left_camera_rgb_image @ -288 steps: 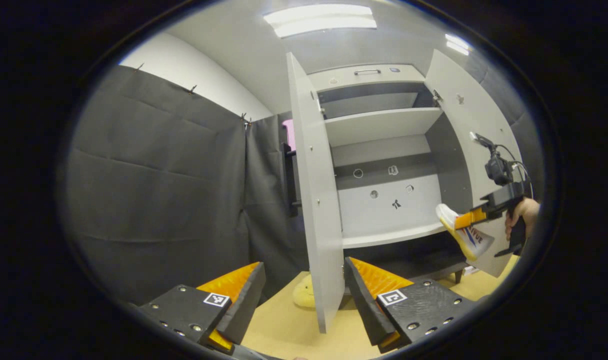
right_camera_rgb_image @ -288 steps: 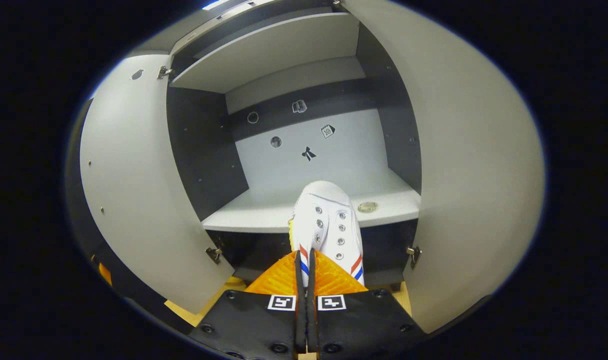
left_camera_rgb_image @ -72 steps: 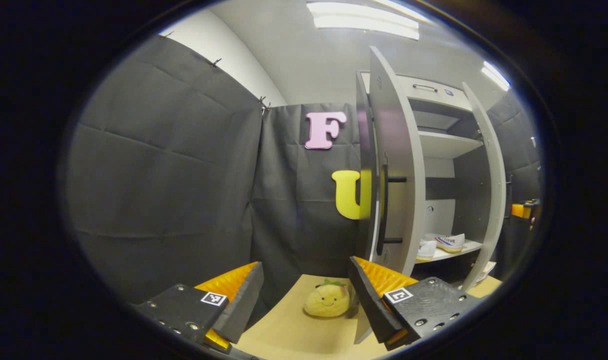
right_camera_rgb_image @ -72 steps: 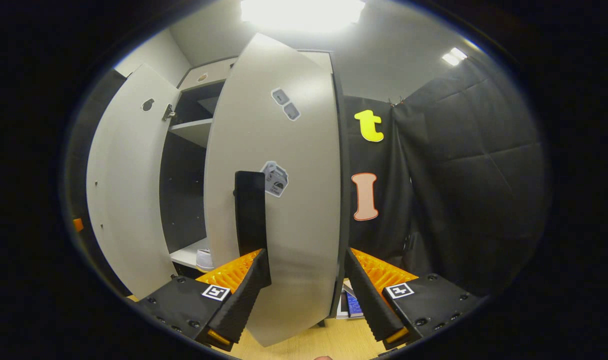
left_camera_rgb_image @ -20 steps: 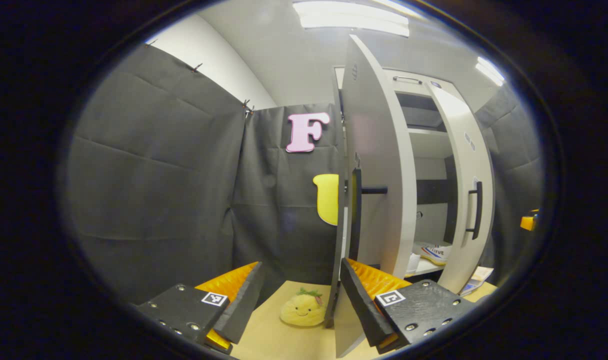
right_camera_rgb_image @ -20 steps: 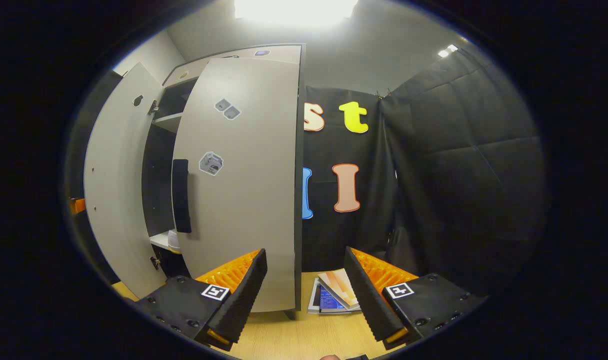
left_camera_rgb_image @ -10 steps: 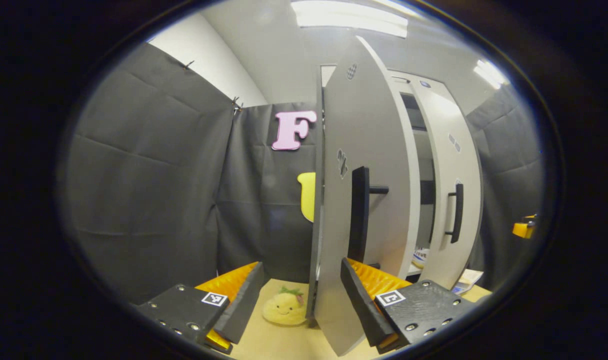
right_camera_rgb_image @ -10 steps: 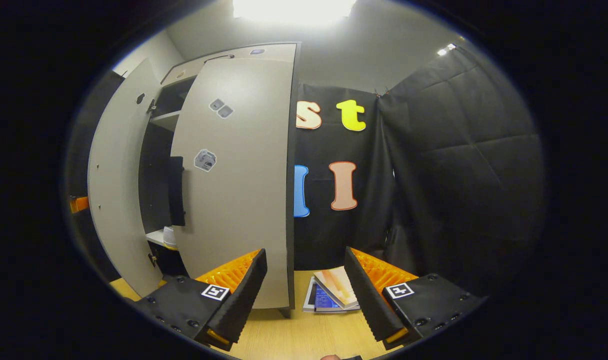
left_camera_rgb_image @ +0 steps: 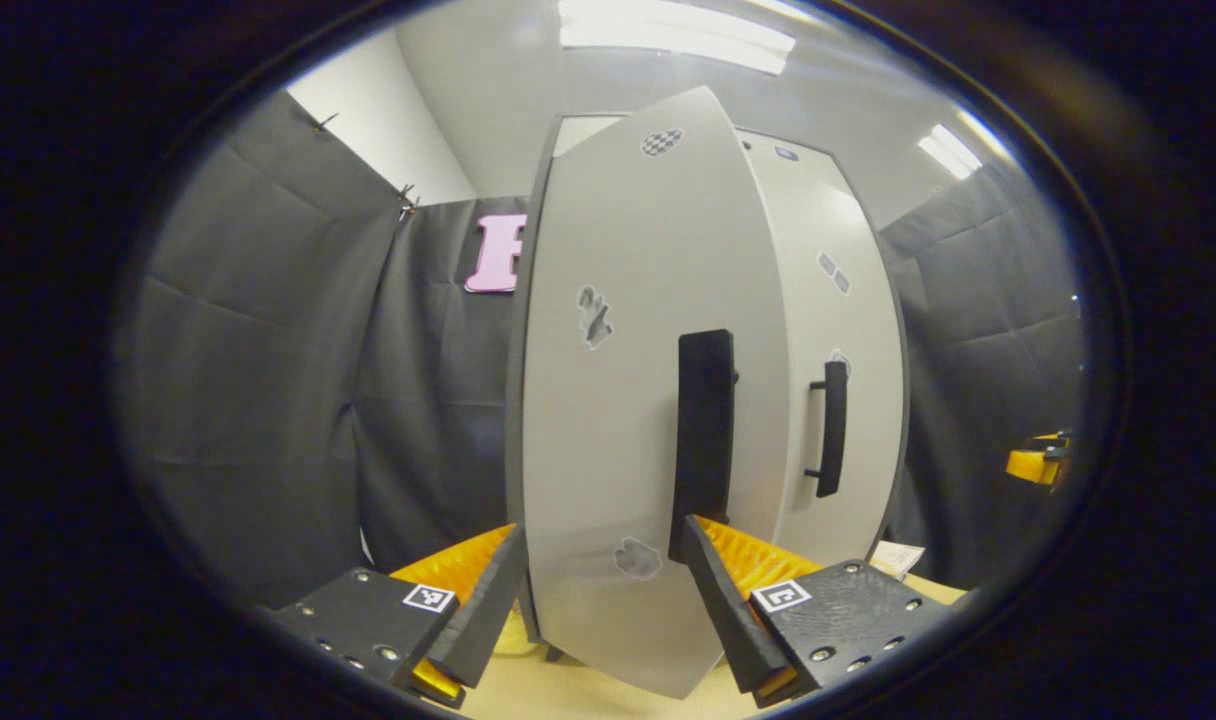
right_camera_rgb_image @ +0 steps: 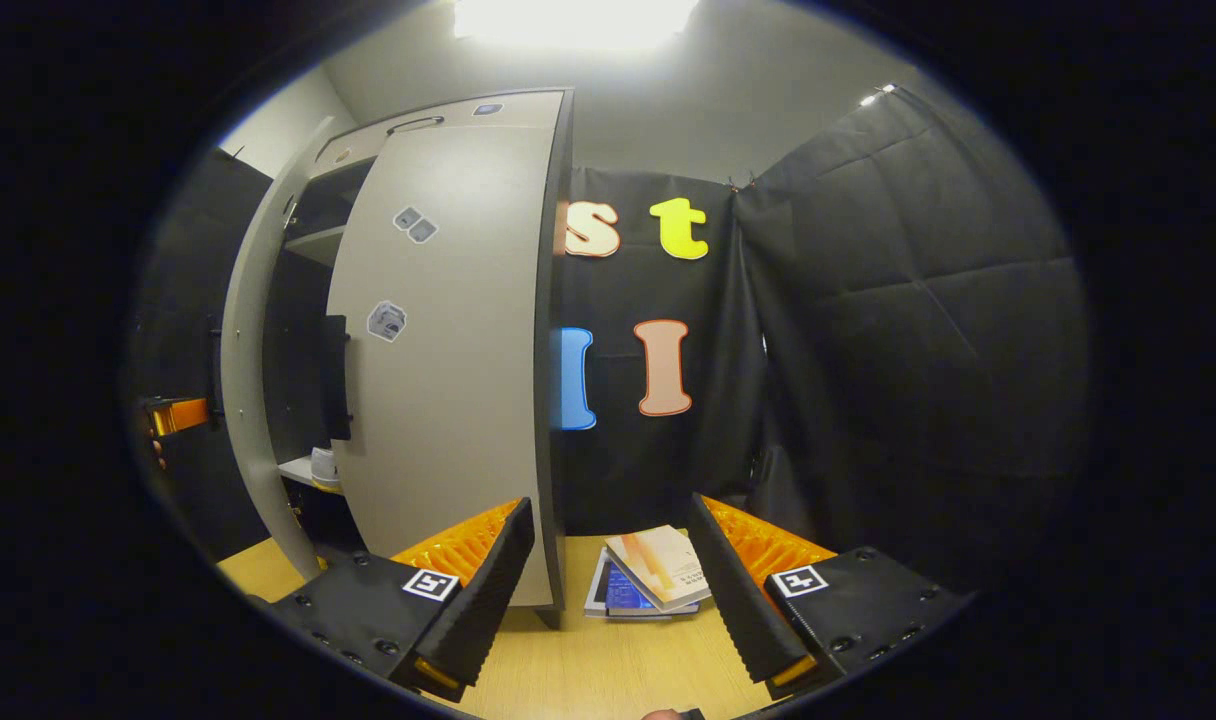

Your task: Grab one shoe with the right hand and put it into the shoe cabinet, grab the other shoe with the left hand and put it into the shoe cabinet; then close the right door with the right hand and the left door with the left hand.

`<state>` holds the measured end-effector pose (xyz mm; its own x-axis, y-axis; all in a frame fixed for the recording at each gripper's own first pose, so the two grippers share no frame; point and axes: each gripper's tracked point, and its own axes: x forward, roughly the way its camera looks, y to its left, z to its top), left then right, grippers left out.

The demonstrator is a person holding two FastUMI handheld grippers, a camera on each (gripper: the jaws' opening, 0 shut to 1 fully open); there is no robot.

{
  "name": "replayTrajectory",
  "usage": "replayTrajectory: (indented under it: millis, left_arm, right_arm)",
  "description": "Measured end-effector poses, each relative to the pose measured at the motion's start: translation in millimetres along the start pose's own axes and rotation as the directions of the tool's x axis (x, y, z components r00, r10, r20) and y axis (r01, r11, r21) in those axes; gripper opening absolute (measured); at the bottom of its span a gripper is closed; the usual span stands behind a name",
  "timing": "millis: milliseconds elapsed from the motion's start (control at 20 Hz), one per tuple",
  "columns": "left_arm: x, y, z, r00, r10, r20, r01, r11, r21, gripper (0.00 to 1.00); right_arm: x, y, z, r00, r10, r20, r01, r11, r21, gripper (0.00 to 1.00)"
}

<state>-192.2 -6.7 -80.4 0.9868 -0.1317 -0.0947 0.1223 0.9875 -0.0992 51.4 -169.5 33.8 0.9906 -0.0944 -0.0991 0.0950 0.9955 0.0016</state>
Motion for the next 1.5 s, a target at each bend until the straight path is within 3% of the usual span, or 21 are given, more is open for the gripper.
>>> replayTrajectory:
  millis: [200, 450, 800, 1500]
  left_arm:
    - [0, -16, -3, 1.000, 0.013, 0.003, -0.013, 1.000, 0.011, 0.89]
    - [-24, -19, -6, 0.998, 0.056, 0.000, -0.056, 0.998, 0.043, 0.89]
    - [-59, -10, 1, 0.998, 0.058, 0.010, -0.058, 0.996, 0.073, 0.89]
    - [-179, 45, 21, 0.999, 0.016, 0.050, -0.019, 0.997, 0.076, 0.89]
  right_arm:
    - [-2, -11, -5, 1.000, 0.010, -0.008, -0.010, 1.000, 0.008, 0.98]
    - [2, -3, -5, 0.997, 0.076, 0.011, -0.076, 0.997, 0.029, 0.98]
    - [-18, 41, 7, 0.985, 0.165, 0.046, -0.166, 0.985, 0.034, 0.97]
    - [-116, 133, 27, 0.972, 0.215, 0.094, -0.213, 0.977, -0.031, 0.98]
